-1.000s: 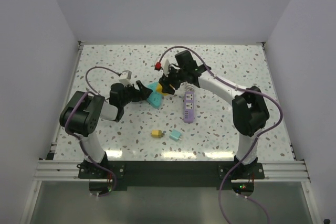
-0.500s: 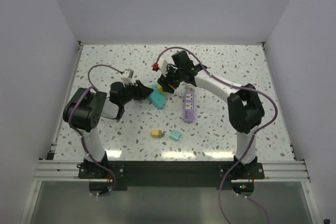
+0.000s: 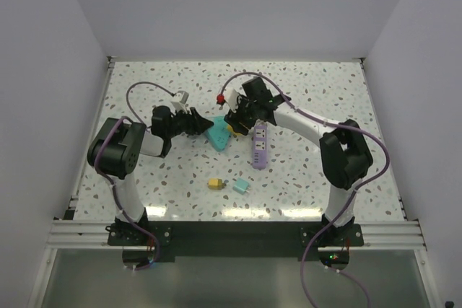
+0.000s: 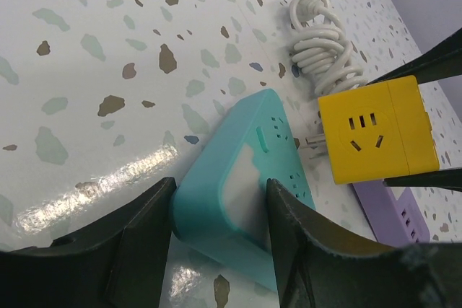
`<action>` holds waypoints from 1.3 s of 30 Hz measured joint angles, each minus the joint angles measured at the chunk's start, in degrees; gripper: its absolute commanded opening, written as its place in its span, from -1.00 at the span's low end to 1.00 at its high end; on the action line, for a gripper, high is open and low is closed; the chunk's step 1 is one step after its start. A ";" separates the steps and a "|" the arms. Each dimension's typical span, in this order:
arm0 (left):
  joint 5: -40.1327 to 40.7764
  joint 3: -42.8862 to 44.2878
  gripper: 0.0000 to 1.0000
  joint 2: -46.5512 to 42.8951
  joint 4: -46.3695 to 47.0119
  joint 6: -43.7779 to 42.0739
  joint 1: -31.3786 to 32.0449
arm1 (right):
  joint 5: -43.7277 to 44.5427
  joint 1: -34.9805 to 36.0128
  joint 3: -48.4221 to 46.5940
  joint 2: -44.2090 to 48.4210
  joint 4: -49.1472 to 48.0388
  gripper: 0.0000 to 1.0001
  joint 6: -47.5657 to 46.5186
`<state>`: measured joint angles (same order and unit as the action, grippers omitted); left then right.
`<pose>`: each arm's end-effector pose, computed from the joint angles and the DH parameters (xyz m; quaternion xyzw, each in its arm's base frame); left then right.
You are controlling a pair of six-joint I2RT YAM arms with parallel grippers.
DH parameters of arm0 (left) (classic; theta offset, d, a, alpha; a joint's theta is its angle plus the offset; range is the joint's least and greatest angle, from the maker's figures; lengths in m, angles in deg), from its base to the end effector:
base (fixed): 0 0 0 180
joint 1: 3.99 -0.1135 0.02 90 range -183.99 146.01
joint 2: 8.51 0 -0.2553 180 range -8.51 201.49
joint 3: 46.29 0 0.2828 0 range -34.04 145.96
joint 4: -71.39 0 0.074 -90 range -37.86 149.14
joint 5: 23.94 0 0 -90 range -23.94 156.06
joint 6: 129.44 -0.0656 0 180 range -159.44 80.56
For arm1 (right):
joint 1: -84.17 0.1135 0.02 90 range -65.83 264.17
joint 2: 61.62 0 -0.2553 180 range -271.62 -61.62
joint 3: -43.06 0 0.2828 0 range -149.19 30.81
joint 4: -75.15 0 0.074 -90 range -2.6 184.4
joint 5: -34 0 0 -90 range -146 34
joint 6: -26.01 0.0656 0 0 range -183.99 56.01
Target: Insert the plug
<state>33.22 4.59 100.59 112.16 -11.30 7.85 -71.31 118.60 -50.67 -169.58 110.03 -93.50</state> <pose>0.3604 -0.1119 0.0756 0.0559 0.7892 -0.4082 0.4554 0.3719 0.2759 0.1831 -0.5312 0.7632 0.1396 0.3405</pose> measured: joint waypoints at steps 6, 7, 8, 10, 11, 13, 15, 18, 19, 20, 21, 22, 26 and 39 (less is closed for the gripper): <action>-0.90 0.37 -1.00 0.11 -0.85 -0.31 -0.22 | 1.25 0.00 1.90 1.46 -1.09 -1.00 0.15; -0.92 0.37 -1.00 0.11 -0.87 -0.31 -0.22 | 1.25 0.00 2.25 1.81 -1.33 -1.00 0.15; -0.94 0.35 -1.00 0.11 -0.87 -0.31 -0.22 | 1.20 -0.04 2.43 2.08 -1.38 -1.00 0.17; -1.01 0.22 -1.00 0.09 -0.83 -0.31 -0.22 | 1.05 -0.11 2.45 2.38 -1.77 -1.00 0.17; -1.14 0.04 -1.00 0.07 -0.83 -0.28 -0.22 | 0.92 -0.17 2.43 2.40 -2.12 -1.00 0.17; -1.51 -0.24 -1.00 0.04 -0.79 -0.26 -0.22 | 0.83 -0.26 2.43 2.38 -2.43 -1.00 0.15; -1.75 -0.33 -1.00 0.02 -0.74 -0.26 -0.22 | 0.68 -0.35 2.34 2.38 -2.43 -1.00 0.15; -2.47 -0.35 -1.00 0.02 -0.81 -0.28 -0.22 | 0.66 -0.37 1.53 2.25 -2.43 -1.00 0.15; -2.62 -0.37 -1.00 0.02 -0.81 -0.28 -0.20 | 0.66 -0.37 1.20 2.21 -2.40 -1.00 0.13; -2.75 -0.39 -1.00 0.02 -0.83 -0.31 -0.20 | 0.66 -0.37 0.83 2.19 -2.43 -1.00 0.13; -2.89 -0.39 -1.00 0.02 -0.83 -0.33 -0.20 | 0.63 -0.37 0.52 2.14 -2.47 -1.00 0.13; -2.99 -0.39 -1.00 0.02 -0.85 -0.35 -0.20 | 0.57 -0.37 0.31 2.14 -2.49 -1.00 0.13; -3.04 -0.39 -1.00 0.02 -0.85 -0.52 -0.20 | 0.09 -0.37 -0.70 1.33 -2.43 -1.00 0.13; -3.32 -0.37 -1.00 0.02 -0.90 -0.81 -0.15 | -1.16 -0.37 -3.39 -2.29 -0.15 -1.00 0.11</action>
<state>29.90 4.22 100.61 111.26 -12.11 7.70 -72.47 118.23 -54.05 -171.88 109.88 -93.40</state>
